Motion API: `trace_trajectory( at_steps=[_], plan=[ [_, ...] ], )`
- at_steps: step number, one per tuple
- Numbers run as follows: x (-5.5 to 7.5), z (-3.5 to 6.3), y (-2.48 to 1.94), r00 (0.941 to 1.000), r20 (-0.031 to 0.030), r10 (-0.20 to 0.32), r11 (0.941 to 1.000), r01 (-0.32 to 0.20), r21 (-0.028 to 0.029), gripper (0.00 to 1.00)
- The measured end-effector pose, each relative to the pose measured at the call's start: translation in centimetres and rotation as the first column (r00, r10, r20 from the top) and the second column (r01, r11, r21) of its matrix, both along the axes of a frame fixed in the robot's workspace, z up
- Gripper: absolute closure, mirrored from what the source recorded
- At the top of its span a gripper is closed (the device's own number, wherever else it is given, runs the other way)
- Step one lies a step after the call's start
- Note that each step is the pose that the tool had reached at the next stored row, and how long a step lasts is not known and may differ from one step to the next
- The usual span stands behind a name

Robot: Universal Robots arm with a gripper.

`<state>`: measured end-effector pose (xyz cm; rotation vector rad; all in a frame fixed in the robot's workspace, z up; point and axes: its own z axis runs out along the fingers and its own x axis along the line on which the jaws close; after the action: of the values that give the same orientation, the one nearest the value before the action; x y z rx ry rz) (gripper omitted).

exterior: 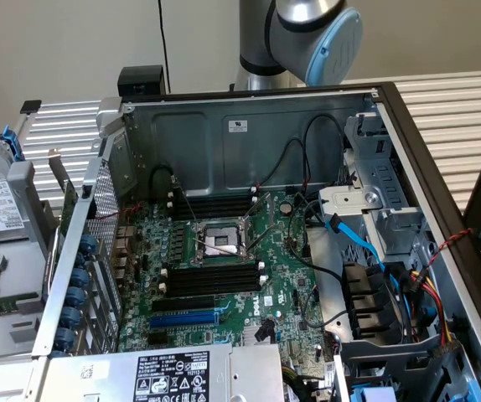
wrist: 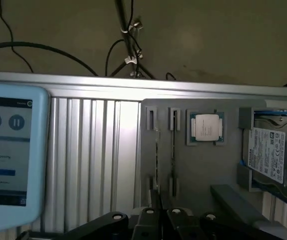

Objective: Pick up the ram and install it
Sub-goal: 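Pick up the ram and move it above insertion slot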

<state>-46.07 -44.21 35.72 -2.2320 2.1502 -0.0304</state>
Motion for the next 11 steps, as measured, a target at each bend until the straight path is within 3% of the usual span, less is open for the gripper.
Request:
trace_trajectory(
  at_steps=[11],
  plan=[
    [0.0,4.36,0.0,1.0,-0.0001,0.0,1.0,0.0,0.0,0.88]
  ],
)
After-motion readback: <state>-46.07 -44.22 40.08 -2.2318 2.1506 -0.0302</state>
